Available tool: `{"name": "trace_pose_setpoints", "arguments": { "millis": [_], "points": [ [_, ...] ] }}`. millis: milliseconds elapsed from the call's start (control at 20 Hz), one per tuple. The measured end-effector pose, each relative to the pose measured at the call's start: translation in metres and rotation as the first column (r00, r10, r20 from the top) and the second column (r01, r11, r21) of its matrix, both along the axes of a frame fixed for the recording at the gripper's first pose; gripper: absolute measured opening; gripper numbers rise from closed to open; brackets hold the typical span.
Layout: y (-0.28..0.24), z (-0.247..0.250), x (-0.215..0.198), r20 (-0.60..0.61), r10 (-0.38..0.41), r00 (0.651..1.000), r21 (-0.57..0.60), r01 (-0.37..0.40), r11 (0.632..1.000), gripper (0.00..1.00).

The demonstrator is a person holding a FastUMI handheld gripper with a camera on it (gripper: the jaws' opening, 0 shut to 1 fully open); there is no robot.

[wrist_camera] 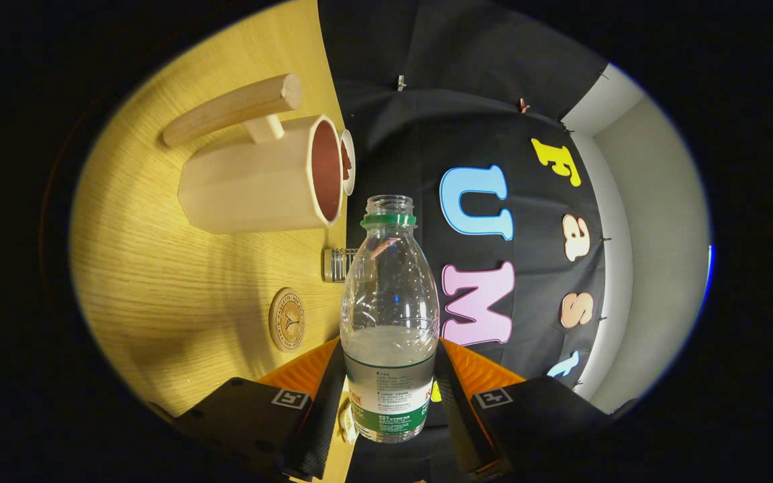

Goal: Take the bottle from table, then pour the juice into the cup, finally place the bottle on the coaster

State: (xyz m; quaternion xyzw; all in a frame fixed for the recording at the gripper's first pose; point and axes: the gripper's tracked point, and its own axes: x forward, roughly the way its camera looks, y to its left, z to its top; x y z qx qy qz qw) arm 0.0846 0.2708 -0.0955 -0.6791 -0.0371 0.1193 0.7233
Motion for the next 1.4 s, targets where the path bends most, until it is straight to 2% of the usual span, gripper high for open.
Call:
{"name": "trace_pose_setpoints", "arguments": {
  "millis": [750,1400],
  "points": [
    [0.005,0.013,0.002,0.089,0.054,0.995,-0.186,-0.037,0.982,0.73],
    [0.003,0.018,0.010,0.104,0.061,0.993,-0.221,-0.037,0.975,0.73]
  ]
}}
